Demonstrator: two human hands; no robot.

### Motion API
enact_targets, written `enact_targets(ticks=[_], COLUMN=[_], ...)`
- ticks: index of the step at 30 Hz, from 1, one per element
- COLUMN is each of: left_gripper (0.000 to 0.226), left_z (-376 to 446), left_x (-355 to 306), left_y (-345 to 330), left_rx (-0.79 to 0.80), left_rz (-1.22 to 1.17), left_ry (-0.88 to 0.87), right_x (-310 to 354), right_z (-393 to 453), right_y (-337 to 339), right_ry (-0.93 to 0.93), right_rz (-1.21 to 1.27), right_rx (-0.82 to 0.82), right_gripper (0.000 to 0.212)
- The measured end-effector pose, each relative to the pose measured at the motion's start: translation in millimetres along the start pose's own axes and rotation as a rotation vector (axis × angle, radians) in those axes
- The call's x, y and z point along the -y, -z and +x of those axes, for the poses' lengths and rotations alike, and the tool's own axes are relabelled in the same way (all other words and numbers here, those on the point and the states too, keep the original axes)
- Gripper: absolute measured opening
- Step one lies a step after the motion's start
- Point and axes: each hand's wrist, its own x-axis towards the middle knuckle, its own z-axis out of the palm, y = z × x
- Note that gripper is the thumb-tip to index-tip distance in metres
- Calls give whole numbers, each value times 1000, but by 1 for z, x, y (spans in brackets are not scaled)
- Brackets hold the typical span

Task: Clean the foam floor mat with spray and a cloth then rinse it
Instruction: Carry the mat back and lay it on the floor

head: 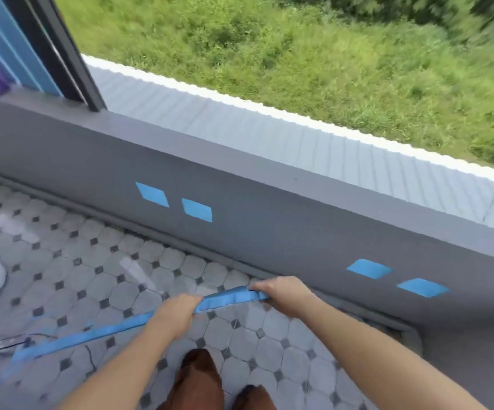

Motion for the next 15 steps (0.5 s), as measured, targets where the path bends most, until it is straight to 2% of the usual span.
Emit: enact_targets(ticks=[7,11,15], left_gripper=[51,62,62], left_z=[-44,-48,-37], left_x=[129,183,230], left_y=[-17,-22,-20], left_rx=[-143,-224,-325], left_rz=[-285,-364,-369], left_ry=[281,421,499], right_x=[98,143,168], right_z=[153,221,287], right_y=[35,47,51], right_ry=[432,580,671], right_rz=[-205,-287,-310], right_rx=[-53,-90,-129], right_gripper=[44,52,53])
